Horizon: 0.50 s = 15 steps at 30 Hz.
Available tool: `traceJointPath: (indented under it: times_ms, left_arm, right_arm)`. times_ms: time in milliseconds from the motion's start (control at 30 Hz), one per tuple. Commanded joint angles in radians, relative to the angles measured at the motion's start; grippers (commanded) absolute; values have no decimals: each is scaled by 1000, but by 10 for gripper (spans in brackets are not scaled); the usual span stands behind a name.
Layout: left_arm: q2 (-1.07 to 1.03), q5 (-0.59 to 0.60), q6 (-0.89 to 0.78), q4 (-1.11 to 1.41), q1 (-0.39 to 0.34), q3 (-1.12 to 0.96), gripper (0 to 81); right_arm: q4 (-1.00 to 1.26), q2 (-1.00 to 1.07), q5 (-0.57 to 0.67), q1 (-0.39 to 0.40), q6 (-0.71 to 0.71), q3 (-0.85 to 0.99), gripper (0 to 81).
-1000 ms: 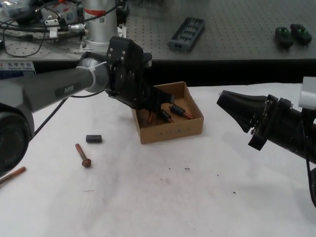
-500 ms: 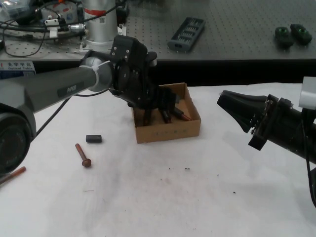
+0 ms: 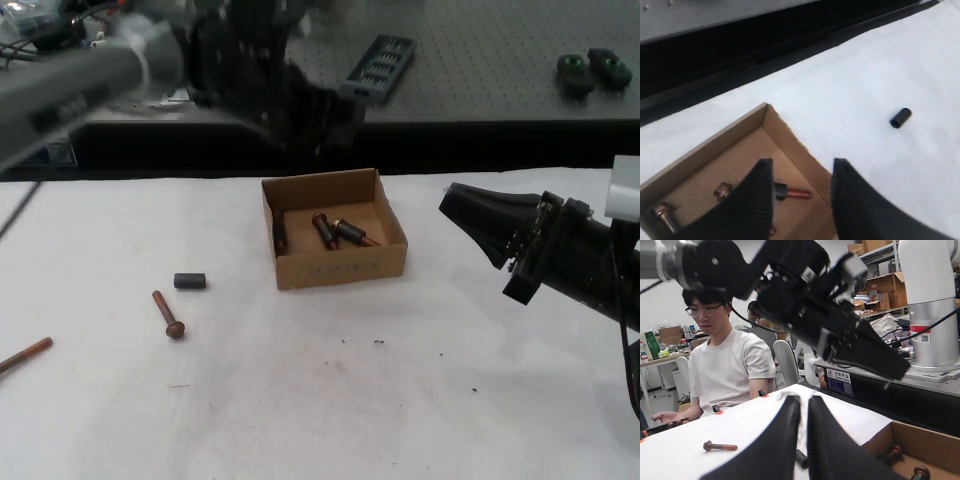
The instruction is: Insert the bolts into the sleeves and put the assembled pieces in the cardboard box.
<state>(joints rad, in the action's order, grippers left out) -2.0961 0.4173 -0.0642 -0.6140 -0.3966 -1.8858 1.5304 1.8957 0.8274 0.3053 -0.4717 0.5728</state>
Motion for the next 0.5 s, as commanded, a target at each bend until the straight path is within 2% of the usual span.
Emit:
traceJointPath:
  times_ms: [0,133,200,467]
  left_arm:
    - [73,9,104,-93,3,-9,134]
    - [154,7,305,-271,-3,-9,14]
    - [188,7,342,-338,-6,-9,6]
    - [321,22,295,-519,-11,11,6]
  right_arm:
    - [0,0,-11,-6,-3,1,66]
    - [0,0,-11,-6,-3,1,66]
    - [0,0,-11,-6,-3,1,66]
    - [1,0,-2,-6,-7,1,66]
